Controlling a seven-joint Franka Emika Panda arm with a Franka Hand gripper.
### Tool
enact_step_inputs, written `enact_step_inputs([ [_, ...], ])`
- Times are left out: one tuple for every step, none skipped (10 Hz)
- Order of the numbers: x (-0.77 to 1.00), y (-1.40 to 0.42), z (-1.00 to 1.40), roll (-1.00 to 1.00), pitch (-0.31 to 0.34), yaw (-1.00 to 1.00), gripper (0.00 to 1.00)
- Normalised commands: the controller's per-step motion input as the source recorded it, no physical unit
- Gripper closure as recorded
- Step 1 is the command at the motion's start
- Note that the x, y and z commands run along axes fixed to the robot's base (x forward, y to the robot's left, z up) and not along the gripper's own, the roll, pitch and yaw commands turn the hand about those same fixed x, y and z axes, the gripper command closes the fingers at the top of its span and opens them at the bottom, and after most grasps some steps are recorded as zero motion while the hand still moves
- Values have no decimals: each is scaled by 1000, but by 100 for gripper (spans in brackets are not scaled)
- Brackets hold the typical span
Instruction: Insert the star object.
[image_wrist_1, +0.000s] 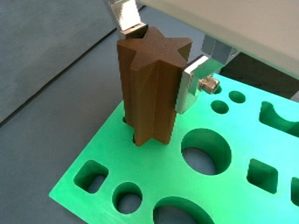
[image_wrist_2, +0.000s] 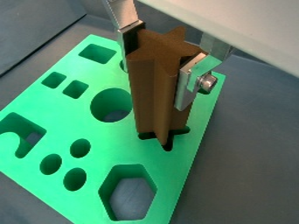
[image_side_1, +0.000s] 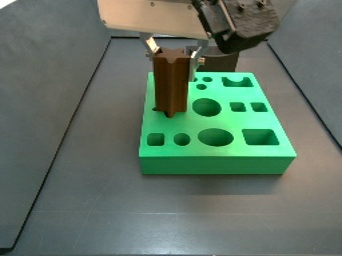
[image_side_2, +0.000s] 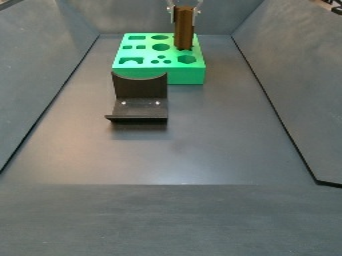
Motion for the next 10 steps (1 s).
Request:
enact_step_inputs([
  [-80,0,-343,367,0,231,100],
  [-183,0,-294,394,0,214,100],
  [-297,0,-271,324,0,103,100],
  [-289,0,-294,259,0,9,100],
  [-34,-6,-451,156,0,0,100],
  [20,-31,-683,153,0,0,100],
  [-180,143,-574,40,0,-46,100],
  [-586,320,-274,0,-46,-163,100],
  [0,226,-17,-197,-83,-129,100],
  [0,74,0,-67,-21,-20,100],
])
